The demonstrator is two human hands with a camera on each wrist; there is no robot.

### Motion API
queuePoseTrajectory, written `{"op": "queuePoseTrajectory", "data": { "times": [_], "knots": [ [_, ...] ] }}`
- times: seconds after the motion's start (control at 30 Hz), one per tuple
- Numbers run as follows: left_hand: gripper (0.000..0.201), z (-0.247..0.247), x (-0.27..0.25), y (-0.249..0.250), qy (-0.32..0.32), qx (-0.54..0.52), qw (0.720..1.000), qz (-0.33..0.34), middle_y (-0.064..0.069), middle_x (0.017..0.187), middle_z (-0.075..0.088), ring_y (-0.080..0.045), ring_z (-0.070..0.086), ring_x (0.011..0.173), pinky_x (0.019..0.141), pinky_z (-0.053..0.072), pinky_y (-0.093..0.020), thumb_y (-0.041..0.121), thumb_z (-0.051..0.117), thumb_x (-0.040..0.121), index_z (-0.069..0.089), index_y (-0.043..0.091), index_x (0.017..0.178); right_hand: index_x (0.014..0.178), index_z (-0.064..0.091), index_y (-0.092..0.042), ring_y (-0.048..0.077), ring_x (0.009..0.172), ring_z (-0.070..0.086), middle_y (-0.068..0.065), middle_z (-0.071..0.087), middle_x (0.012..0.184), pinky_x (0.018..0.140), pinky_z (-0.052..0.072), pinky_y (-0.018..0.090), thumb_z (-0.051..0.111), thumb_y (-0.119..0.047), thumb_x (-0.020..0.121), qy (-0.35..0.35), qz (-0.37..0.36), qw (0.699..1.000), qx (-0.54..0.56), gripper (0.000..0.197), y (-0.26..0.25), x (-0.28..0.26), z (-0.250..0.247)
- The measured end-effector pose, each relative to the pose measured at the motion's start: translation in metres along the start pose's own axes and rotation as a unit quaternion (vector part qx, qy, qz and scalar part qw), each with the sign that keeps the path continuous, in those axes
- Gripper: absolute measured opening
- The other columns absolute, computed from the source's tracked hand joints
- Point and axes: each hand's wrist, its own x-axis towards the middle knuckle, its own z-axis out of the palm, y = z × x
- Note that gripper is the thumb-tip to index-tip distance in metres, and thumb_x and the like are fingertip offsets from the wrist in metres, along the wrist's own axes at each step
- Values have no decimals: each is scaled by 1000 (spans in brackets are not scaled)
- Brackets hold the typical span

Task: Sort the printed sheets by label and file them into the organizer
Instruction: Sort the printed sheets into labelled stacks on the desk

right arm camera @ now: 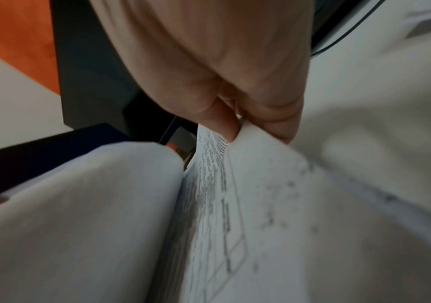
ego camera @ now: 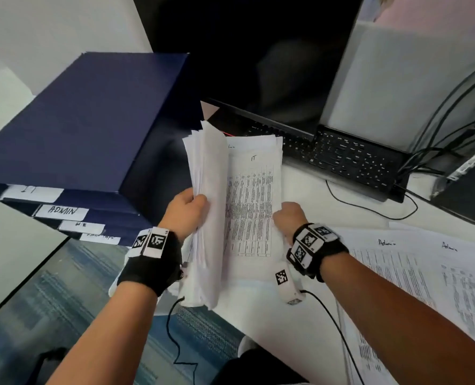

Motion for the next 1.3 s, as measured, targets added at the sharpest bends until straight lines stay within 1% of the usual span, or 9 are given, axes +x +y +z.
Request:
{"op": "queuePoseTrajectory", "data": {
  "times": [0.17, 0.33, 0.53, 0.63, 0.77, 0.93, 1.07, 1.2, 1.3],
  "knots": [
    [29, 12, 1, -2, -37, 48, 998, 20, 1, 70, 57, -17, 49, 63, 60, 41, -27, 30, 45, 74, 61, 9, 84, 62, 23, -23, 9, 57, 28, -6, 27, 68, 47, 23, 21, 42, 1, 86, -36, -28, 999, -24, 39, -6, -6, 27],
    [25, 32, 8, -19, -76, 98, 992, 10, -4, 81, 61, -21, 53, 73, 69, 45, -31, 26, 46, 83, 61, 8, 92, 63, 39, -16, 20, 62, 49, 7, 43, 70, 60, 44, 34, 48, 2, 88, -53, -4, 992, 111, 32, 3, -6, 11],
    [30, 65, 2, -28, -114, 202, 972, 24, -9, 79, 59, -25, 55, 72, 67, 44, -31, 34, 48, 87, 53, 4, 84, 95, 53, -12, 9, 41, 58, 10, 60, 72, 41, 43, 16, 52, 6, 88, 7, 20, 971, 237, 19, 34, -14, -47],
    [34, 83, -5, -30, -123, 268, 955, 42, -1, 71, 53, -19, 50, 66, 57, 37, -25, 43, 50, 91, 46, 12, 75, 90, 60, -15, 21, 70, 63, 10, 64, 89, 56, 47, 24, 55, -1, 83, 101, 15, 987, 128, 16, 58, -14, -78],
    [43, 104, -16, -24, -129, 339, 932, 17, -5, 95, 61, -26, 60, 89, 76, 50, -31, 55, 49, 87, 53, 13, 97, 111, 66, -5, 26, 113, 59, 8, 65, 117, 89, 47, 28, 42, -4, 91, 146, 47, 986, -64, 31, 86, -31, -130],
    [29, 145, -32, -12, -60, 415, 904, 81, -7, 108, 61, -26, 58, 97, 86, 49, -33, 37, 53, 87, 57, 14, 105, 109, 66, -5, 27, 106, 60, 10, 65, 114, 77, 42, 28, 42, -16, 90, 147, 105, 965, -189, 31, 147, -41, -185],
    [31, 188, -49, -5, -128, 370, 909, 144, -12, 122, 55, -28, 55, 108, 89, 41, -29, 28, 55, 91, 57, 9, 116, 113, 58, -1, 31, 113, 55, 17, 59, 121, 93, 47, 38, 52, -21, 79, 177, 174, 944, -217, 39, 189, -46, -214],
    [47, 229, -66, -18, -204, 369, 905, 61, -13, 129, 53, -27, 52, 117, 95, 40, -29, 33, 55, 91, 47, 8, 130, 119, 55, 3, 32, 106, 60, 18, 60, 120, 78, 50, 29, 60, -7, 75, 170, 163, 961, -144, 46, 199, -63, -227],
    [37, 249, -74, -27, -214, 339, 915, 31, -16, 113, 59, -31, 57, 101, 81, 44, -32, 29, 59, 85, 52, 4, 112, 107, 64, -3, 29, 99, 61, 15, 64, 113, 80, 50, 32, 61, 3, 77, 160, 123, 975, -94, 30, 206, -67, -231]
  ]
}}
